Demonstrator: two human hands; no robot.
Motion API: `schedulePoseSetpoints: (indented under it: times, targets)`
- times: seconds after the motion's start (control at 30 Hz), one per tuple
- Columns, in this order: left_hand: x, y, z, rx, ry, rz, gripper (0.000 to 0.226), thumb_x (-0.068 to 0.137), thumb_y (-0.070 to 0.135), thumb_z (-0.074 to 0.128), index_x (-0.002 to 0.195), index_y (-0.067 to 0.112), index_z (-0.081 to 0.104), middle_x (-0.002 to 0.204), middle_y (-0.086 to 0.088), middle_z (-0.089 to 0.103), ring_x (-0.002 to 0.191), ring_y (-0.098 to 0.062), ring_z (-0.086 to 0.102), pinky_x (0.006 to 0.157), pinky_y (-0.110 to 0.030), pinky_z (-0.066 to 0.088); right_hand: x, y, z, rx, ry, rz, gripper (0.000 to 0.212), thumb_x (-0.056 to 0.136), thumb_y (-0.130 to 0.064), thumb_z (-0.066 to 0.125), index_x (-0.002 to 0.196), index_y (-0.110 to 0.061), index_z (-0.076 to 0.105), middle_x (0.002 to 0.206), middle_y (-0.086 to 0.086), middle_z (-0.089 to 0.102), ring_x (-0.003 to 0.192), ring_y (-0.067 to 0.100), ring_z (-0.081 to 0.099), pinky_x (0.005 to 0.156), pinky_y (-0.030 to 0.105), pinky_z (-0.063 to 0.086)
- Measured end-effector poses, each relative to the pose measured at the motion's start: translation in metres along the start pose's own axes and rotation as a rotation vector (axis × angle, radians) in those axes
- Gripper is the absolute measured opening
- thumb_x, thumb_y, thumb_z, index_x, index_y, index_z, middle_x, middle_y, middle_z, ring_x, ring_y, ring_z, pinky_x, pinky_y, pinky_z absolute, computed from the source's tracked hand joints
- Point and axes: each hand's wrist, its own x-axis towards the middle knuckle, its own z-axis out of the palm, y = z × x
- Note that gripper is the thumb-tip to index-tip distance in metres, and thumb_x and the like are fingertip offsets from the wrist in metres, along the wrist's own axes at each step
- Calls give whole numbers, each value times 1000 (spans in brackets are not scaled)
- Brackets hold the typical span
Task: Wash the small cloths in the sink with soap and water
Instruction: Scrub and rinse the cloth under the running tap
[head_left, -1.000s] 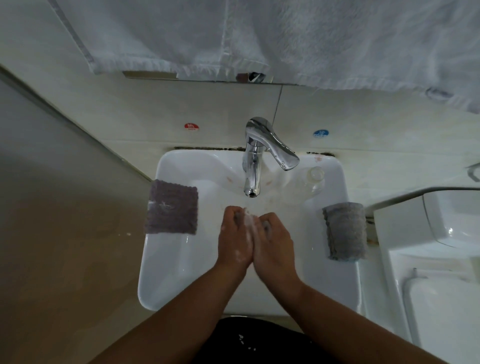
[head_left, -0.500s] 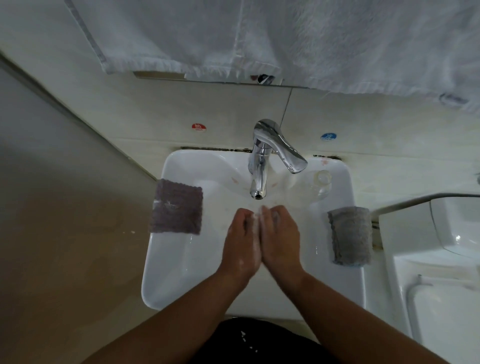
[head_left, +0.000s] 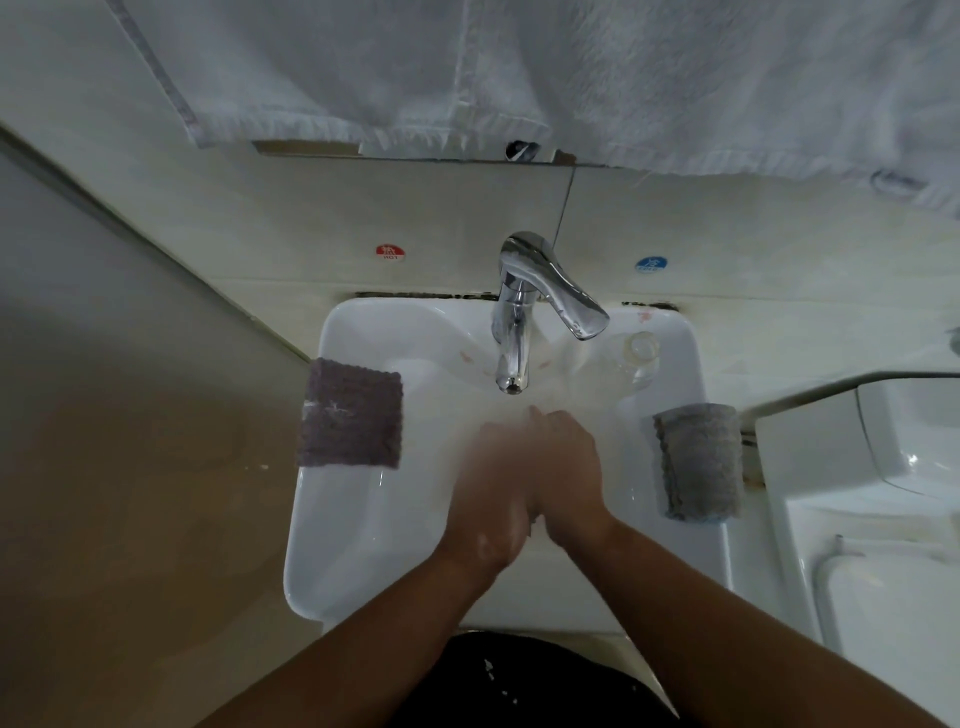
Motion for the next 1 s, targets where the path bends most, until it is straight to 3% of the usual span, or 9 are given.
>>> schedulePoseSetpoints:
  times: [0.13, 0.2, 0.27, 0.33, 0.47, 0.57, 0.67, 0.77, 1.0]
  targets:
    - [27, -5, -11, 30, 128, -89, 15, 105, 31, 47, 97, 19, 52, 93, -7, 66, 84, -19, 64, 80, -45, 54, -36, -1, 5, -105, -73, -173, 37, 102, -46, 48, 79, -17, 55, 73, -3, 63, 71, 12, 62, 65, 33, 45]
    - [21, -3, -10, 38, 56, -73, 20, 106, 32, 44, 97, 16, 50, 90, -12, 65, 77, -20, 63, 73, -47, 54, -27, -3, 5, -115, -3, -233, 33, 100, -43, 53, 79, -18, 54, 70, -6, 61, 67, 8, 59, 63, 30, 41]
    - [6, 0, -4, 18, -26, -33, 23, 107, 33, 43, 95, 14, 46, 74, -8, 59, 58, -17, 57, 51, -35, 49, -2, -4, 2, -71, 66, -142, 32, 99, -39, 56, 77, -16, 54, 69, -5, 60, 67, 14, 58, 68, 33, 40]
    - [0, 0, -2, -12, -93, 4, 22, 106, 32, 46, 91, 15, 44, 67, -2, 52, 50, -13, 49, 45, -30, 43, 10, -2, 0, 12, 61, -52, 34, 98, -40, 56, 76, -14, 57, 70, -1, 62, 69, 19, 60, 70, 40, 46]
    - [27, -3, -11, 23, 112, -64, 15, 103, 32, 50, 99, 18, 51, 86, 0, 64, 79, -20, 62, 72, -38, 52, -26, 0, 7, -96, -48, -144, 33, 102, -45, 50, 78, -22, 52, 70, -8, 59, 65, 6, 57, 59, 20, 39]
    - [26, -2, -15, -164, 69, -188, 15, 105, 22, 47, 100, 10, 53, 91, -8, 63, 84, -21, 62, 76, -34, 52, -35, -1, 10, -97, -86, -264, 27, 101, -44, 52, 83, -25, 52, 69, -11, 61, 61, -2, 58, 53, 11, 37]
    - [11, -10, -15, -82, -17, -80, 22, 103, 35, 50, 93, 16, 51, 79, -8, 59, 68, -18, 57, 58, -37, 50, -7, -2, 3, -89, 7, -268, 28, 101, -39, 54, 84, -16, 53, 67, -8, 59, 60, 5, 55, 56, 16, 35]
    - [14, -23, -28, -2, -157, -33, 23, 90, 52, 55, 85, 30, 53, 80, -2, 60, 69, -21, 57, 58, -41, 49, 14, 3, -3, -133, -28, -196, 32, 101, -43, 52, 87, -15, 58, 76, -5, 62, 72, 13, 60, 69, 29, 40]
    - [39, -44, -58, 336, 235, 23, 14, 102, 26, 52, 90, 19, 53, 81, 6, 59, 75, -17, 56, 64, -34, 47, 21, 9, -14, 208, 40, -42, 30, 98, -41, 59, 83, -17, 65, 83, 8, 68, 85, 29, 68, 77, 46, 56]
